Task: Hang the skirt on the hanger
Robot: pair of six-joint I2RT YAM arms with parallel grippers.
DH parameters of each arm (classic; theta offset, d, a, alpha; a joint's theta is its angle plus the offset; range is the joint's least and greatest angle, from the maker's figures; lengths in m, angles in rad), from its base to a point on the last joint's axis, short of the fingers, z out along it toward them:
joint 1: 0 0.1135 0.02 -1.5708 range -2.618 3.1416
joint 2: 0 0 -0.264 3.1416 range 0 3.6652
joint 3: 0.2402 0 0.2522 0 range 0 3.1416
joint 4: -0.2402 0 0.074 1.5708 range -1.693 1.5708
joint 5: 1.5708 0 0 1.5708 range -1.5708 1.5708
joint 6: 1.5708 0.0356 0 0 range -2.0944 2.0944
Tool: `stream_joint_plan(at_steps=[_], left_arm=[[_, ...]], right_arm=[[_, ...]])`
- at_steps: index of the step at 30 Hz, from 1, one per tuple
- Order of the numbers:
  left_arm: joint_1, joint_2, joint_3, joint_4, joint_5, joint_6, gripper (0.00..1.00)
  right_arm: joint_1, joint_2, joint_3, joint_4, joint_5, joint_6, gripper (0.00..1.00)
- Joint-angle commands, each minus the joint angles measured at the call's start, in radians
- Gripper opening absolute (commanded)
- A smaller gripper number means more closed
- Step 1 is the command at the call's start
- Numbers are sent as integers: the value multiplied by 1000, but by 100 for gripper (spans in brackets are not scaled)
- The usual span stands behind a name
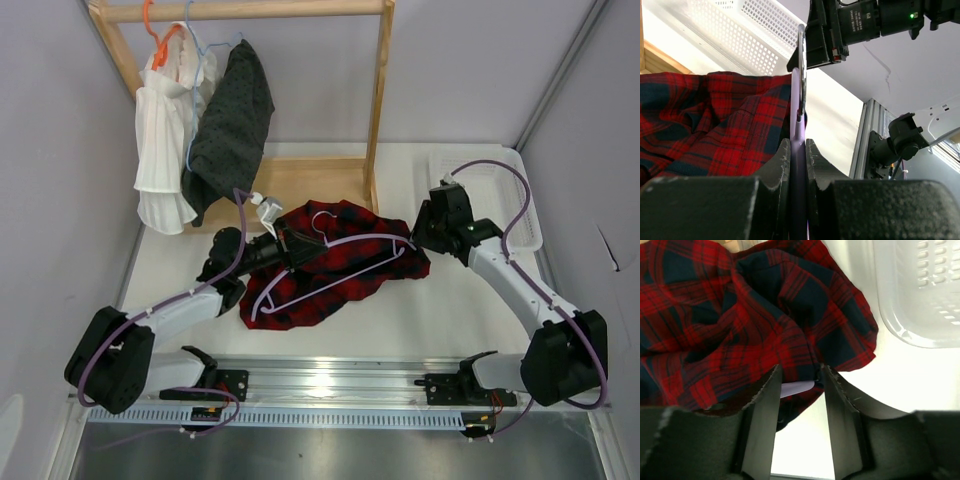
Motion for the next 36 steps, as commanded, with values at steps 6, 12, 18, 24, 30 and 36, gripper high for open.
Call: stream_joint_plan(at_steps=[6, 12, 18, 24, 30, 36], left_arm=[[3, -70, -6, 63, -22, 34, 0], [1, -51, -21, 120, -25, 17, 0], [1, -30, -12, 138, -17, 11, 0], [1, 2, 45, 80, 4, 21, 0], [-5, 73, 163, -35, 52, 43, 0], [-23, 142, 252, -130, 93, 78, 0]], right_arm=[[-4, 46, -39, 106, -109, 28, 45], [-4, 68, -17, 83, -149, 24, 43], [-28, -41, -20, 72, -52, 36, 54], [-28, -147, -11, 80, 2, 19, 57], [-5, -225, -34, 114, -46, -67, 57], [90, -238, -19, 141, -43, -157, 56]])
